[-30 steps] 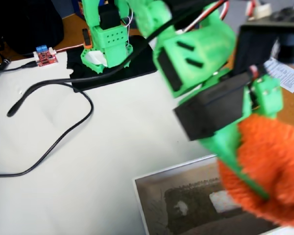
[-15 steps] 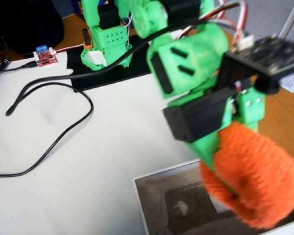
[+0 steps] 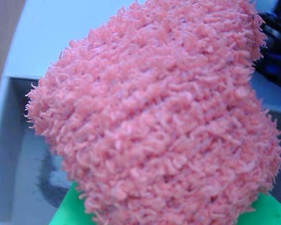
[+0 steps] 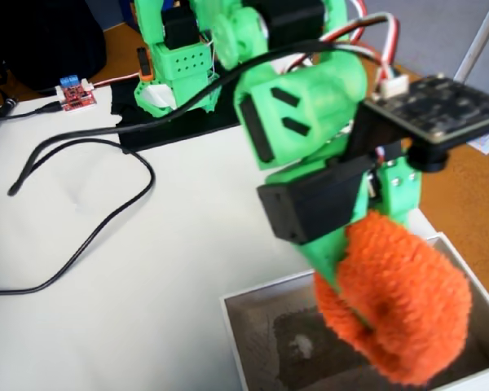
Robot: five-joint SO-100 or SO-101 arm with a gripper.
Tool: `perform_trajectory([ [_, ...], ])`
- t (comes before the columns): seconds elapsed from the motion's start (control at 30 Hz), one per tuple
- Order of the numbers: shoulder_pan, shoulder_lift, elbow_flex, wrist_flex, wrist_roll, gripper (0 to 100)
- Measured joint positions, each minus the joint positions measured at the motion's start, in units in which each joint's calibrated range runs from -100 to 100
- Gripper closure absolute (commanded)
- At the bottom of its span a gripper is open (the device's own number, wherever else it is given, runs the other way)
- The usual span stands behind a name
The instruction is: Remove orange objects from table
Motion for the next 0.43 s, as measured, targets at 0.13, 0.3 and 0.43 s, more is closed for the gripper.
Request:
perform_trajectory([
  [0.13, -8.04, -0.54, -4.96, -3.28, 2.54, 99],
  [0.3, -25.91, -2.05, -10.02, -11.53, 7.18, 46],
  [0.43, -40.1, -2.05, -10.02, -21.06, 11.38, 46],
])
